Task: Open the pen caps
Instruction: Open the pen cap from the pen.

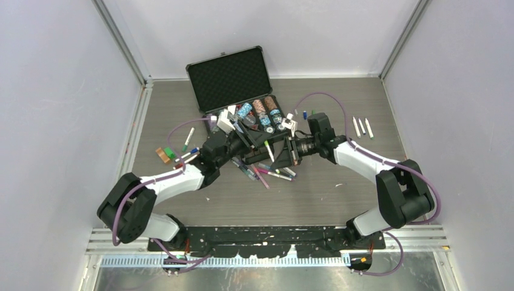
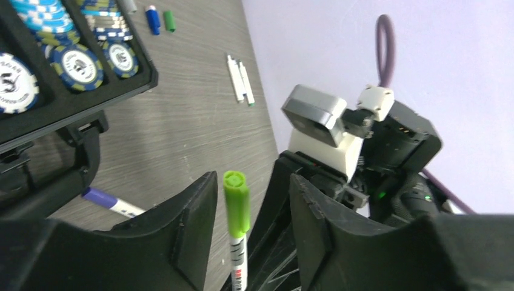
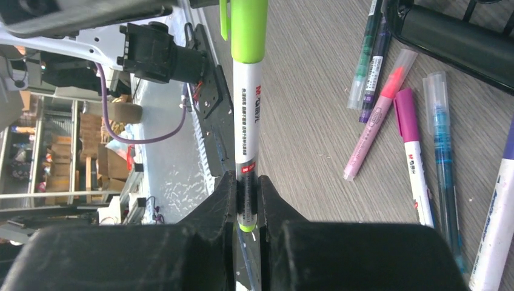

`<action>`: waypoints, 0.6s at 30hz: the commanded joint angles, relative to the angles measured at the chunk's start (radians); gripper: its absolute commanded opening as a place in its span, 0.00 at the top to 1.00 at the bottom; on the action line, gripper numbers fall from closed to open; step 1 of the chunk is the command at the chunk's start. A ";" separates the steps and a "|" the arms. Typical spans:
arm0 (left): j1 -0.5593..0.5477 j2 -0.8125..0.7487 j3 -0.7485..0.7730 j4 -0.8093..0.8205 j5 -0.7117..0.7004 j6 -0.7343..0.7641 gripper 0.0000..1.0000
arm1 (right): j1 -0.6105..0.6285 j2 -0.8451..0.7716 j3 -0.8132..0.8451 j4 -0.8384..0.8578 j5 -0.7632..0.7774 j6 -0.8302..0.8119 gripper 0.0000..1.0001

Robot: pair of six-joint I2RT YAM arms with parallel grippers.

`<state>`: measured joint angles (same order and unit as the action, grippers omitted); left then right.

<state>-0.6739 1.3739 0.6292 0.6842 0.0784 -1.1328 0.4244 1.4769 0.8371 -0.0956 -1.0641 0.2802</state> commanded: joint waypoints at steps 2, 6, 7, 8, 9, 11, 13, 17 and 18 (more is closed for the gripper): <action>0.000 -0.007 0.024 -0.080 0.022 0.022 0.54 | 0.004 -0.026 0.048 -0.046 0.026 -0.067 0.99; 0.000 0.008 0.027 -0.068 0.034 0.013 0.58 | 0.005 -0.024 0.056 -0.068 0.044 -0.082 0.99; 0.000 0.010 0.029 -0.068 0.035 0.012 0.59 | 0.005 -0.023 0.056 -0.071 0.045 -0.083 1.00; 0.000 0.013 0.034 -0.068 0.037 0.012 0.61 | 0.005 -0.022 0.057 -0.072 0.047 -0.084 0.99; 0.000 0.014 0.038 -0.068 0.040 0.013 0.63 | 0.004 -0.020 0.058 -0.073 0.047 -0.086 1.00; 0.000 0.021 0.046 -0.068 0.048 0.014 0.69 | 0.006 -0.016 0.062 -0.083 0.053 -0.090 0.99; 0.000 0.027 0.053 -0.069 0.059 0.014 0.70 | 0.007 -0.015 0.068 -0.095 0.061 -0.098 1.00; 0.000 0.036 0.058 -0.075 0.070 0.011 0.70 | 0.008 -0.021 0.070 -0.110 0.080 -0.113 1.00; 0.000 0.037 0.060 -0.082 0.070 0.011 0.69 | 0.008 -0.022 0.071 -0.115 0.086 -0.120 1.00</action>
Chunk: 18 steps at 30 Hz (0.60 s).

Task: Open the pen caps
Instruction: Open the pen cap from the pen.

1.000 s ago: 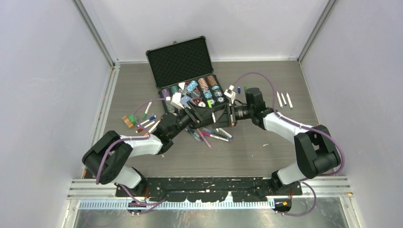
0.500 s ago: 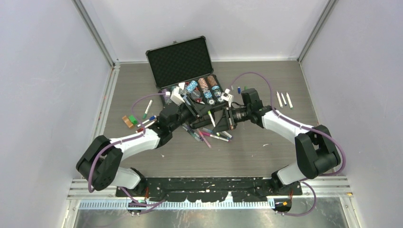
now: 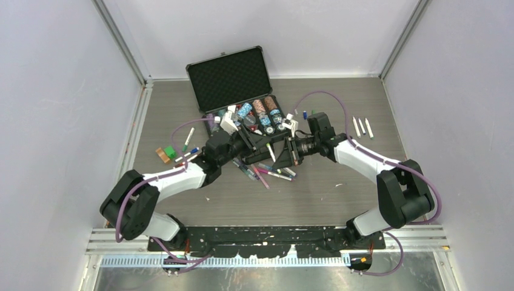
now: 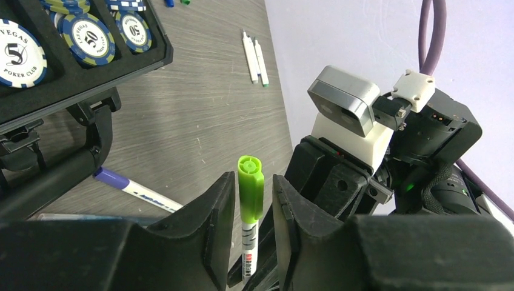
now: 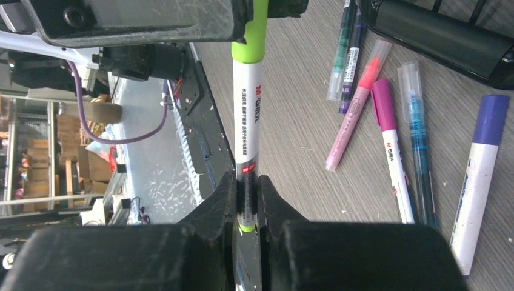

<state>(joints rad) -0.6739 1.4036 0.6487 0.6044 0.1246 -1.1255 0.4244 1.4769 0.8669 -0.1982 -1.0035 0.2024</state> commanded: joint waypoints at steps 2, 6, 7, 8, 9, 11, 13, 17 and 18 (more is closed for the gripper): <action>0.000 0.010 0.051 -0.026 0.023 0.003 0.68 | 0.012 -0.025 0.043 -0.021 0.035 -0.051 0.99; 0.000 0.009 0.075 -0.081 0.011 0.015 0.72 | 0.017 -0.021 0.048 -0.041 0.048 -0.066 1.00; 0.000 0.007 0.081 -0.095 0.007 0.020 0.74 | 0.019 -0.020 0.050 -0.044 0.051 -0.072 1.00; 0.000 0.004 0.086 -0.108 0.004 0.025 0.76 | 0.021 -0.018 0.052 -0.050 0.054 -0.077 1.00; 0.000 0.002 0.092 -0.118 0.004 0.029 0.77 | 0.021 -0.018 0.055 -0.057 0.058 -0.081 1.00; 0.000 0.002 0.098 -0.128 0.005 0.036 0.78 | 0.024 -0.017 0.059 -0.065 0.062 -0.087 1.00; 0.000 0.002 0.099 -0.130 0.007 0.038 0.80 | 0.024 -0.016 0.061 -0.069 0.066 -0.091 1.00; 0.001 0.004 0.102 -0.120 -0.004 0.044 0.99 | 0.027 -0.015 0.066 -0.084 0.071 -0.104 1.00; 0.006 0.001 0.105 -0.120 -0.013 0.048 1.00 | 0.031 -0.015 0.069 -0.095 0.072 -0.112 1.00</action>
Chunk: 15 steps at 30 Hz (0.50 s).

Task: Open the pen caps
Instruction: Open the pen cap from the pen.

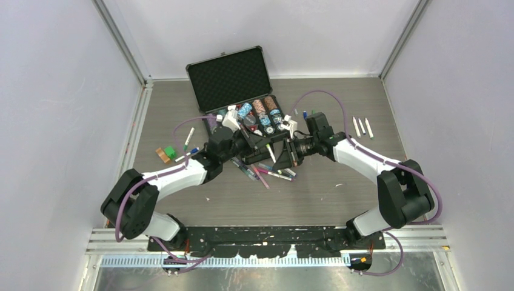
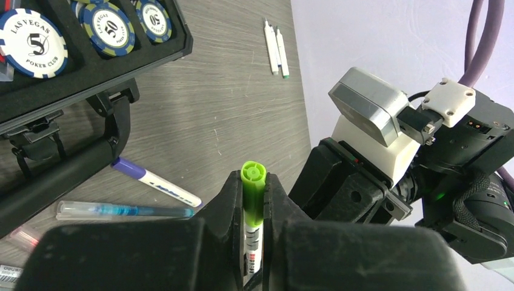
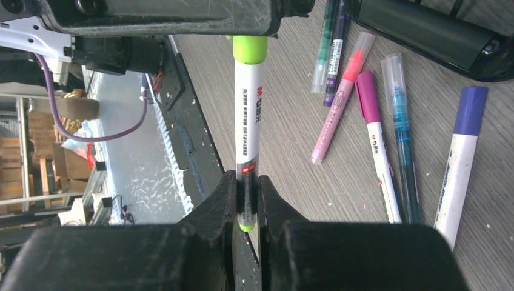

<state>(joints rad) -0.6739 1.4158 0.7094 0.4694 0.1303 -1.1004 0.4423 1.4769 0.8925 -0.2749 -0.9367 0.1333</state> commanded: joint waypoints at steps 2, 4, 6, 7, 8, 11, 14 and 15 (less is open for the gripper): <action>0.027 -0.030 0.042 0.014 -0.059 0.022 1.00 | 0.026 -0.016 0.053 -0.052 0.015 -0.076 1.00; 0.062 -0.065 0.036 0.013 -0.116 0.017 1.00 | 0.045 -0.019 0.063 -0.091 0.034 -0.123 1.00; 0.108 -0.104 0.037 0.013 -0.191 0.015 1.00 | 0.065 -0.019 0.071 -0.124 0.060 -0.154 0.99; 0.132 -0.122 0.046 0.005 -0.219 0.019 1.00 | 0.075 -0.016 0.075 -0.138 0.076 -0.171 1.00; 0.154 -0.139 0.058 -0.008 -0.244 0.028 1.00 | 0.083 -0.008 0.081 -0.156 0.096 -0.186 0.99; 0.215 -0.182 0.113 -0.061 -0.300 0.053 1.00 | 0.099 0.023 0.103 -0.215 0.116 -0.223 1.00; 0.263 -0.212 0.141 -0.092 -0.332 0.059 1.00 | 0.112 0.044 0.119 -0.246 0.129 -0.248 0.99; 0.278 -0.220 0.148 -0.100 -0.328 0.060 1.00 | 0.115 0.043 0.120 -0.249 0.133 -0.254 1.00</action>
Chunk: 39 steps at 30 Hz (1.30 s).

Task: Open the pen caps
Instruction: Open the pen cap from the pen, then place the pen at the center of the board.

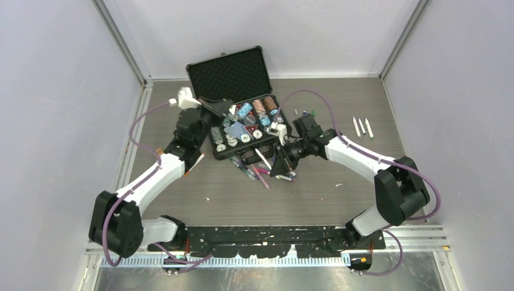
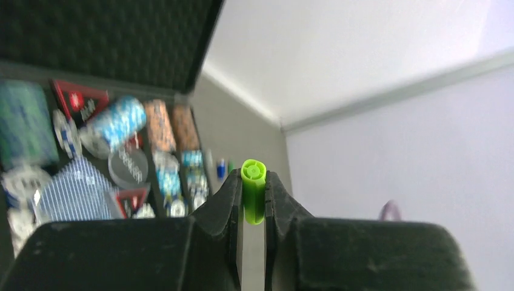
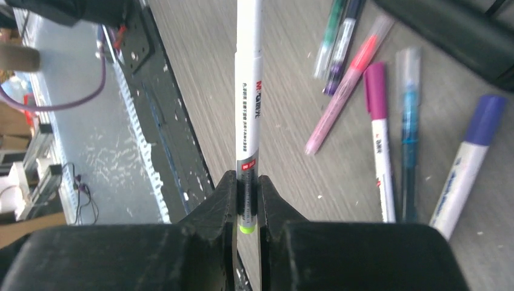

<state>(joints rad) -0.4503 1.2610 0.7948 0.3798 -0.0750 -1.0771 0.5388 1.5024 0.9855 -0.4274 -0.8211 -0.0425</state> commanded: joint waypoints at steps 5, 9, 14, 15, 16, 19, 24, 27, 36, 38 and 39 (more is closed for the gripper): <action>0.097 -0.094 0.052 0.006 0.012 0.056 1.00 | 0.011 -0.028 0.040 -0.140 0.060 -0.151 0.99; 0.100 -0.105 -0.018 0.085 0.231 0.063 1.00 | -0.130 -0.093 0.083 -0.263 0.095 -0.302 0.99; 0.099 -0.136 -0.119 0.096 0.451 0.056 1.00 | -0.432 -0.152 0.116 -0.312 0.175 -0.319 1.00; 0.100 -0.143 -0.137 0.098 0.489 0.064 1.00 | -0.483 -0.157 0.121 -0.312 0.205 -0.315 0.99; 0.099 -0.153 -0.152 0.096 0.520 0.071 1.00 | -0.518 -0.157 0.131 -0.313 0.251 -0.313 0.99; 0.099 -0.186 -0.177 0.032 0.601 0.120 0.99 | -0.640 -0.122 0.185 -0.348 0.388 -0.341 0.99; 0.101 -0.255 -0.224 -0.037 0.646 0.197 0.99 | -0.787 0.047 0.364 -0.432 0.574 -0.427 0.99; 0.102 -0.295 -0.255 -0.072 0.648 0.237 0.98 | -0.839 0.173 0.480 -0.460 0.673 -0.477 0.98; 0.111 -0.320 -0.294 -0.112 0.688 0.307 0.97 | -0.864 0.535 0.801 -0.566 0.853 -0.517 0.95; 0.111 -0.318 -0.296 -0.116 0.690 0.314 0.97 | -0.864 0.594 0.864 -0.587 0.889 -0.506 0.95; 0.111 -0.316 -0.296 -0.115 0.689 0.315 0.97 | -0.864 0.620 0.889 -0.590 0.908 -0.499 0.94</action>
<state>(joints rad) -0.3462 0.9524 0.5003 0.2680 0.5785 -0.8062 -0.3302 2.0682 1.7466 -0.9482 -0.0242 -0.5358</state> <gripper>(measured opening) 0.109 0.150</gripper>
